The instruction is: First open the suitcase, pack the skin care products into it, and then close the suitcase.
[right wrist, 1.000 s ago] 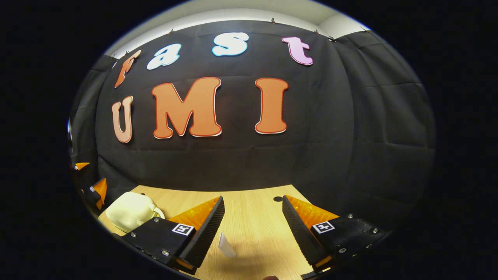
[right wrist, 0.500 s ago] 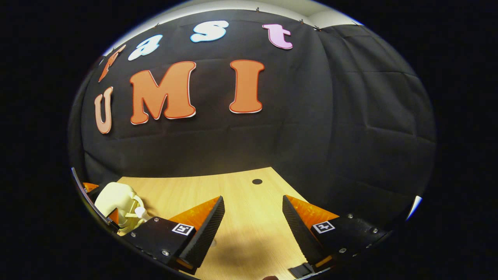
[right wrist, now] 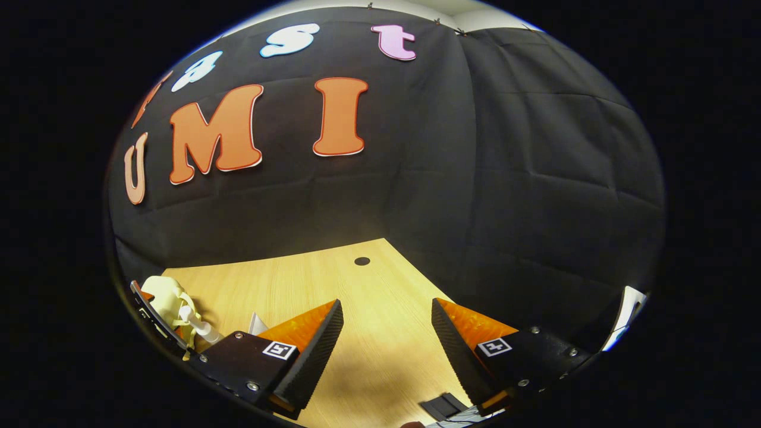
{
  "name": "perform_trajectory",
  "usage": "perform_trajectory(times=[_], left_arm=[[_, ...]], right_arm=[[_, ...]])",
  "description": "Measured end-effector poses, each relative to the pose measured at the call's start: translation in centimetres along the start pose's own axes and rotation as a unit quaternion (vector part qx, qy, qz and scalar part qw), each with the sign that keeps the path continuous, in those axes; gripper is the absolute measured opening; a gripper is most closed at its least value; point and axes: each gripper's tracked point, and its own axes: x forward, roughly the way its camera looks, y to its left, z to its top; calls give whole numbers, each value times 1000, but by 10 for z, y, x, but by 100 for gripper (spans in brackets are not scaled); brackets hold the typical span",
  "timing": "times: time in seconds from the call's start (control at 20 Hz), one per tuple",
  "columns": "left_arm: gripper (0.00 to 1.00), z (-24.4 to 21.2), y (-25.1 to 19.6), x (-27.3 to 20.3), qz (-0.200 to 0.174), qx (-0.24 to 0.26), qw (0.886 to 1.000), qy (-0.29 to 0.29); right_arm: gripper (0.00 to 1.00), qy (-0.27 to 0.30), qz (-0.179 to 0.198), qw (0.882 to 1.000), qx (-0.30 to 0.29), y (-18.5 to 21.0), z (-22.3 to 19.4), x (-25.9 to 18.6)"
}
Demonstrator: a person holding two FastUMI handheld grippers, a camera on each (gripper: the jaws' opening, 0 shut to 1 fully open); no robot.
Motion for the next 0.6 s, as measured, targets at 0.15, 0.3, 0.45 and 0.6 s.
perform_trajectory(times=[0.15, 0.3, 0.45, 0.6], left_arm=[[98, -2, -9, 14, -9, 17, 1000, 12], [98, -3, -15, 27, -11, 31, 999, 21], [95, -3, -18, 37, -15, 43, 999, 26], [50, -6, -32, 39, -35, 50, 998, 32]], right_arm=[[95, 6, -7, 1000, -1, -4, -4, -1], [95, 11, -7, 1000, -1, -3, -4, -2], [95, 10, -6, 1000, 1, 0, -1, -4], [95, 8, -9, 1000, 0, 1, 3, -5]])
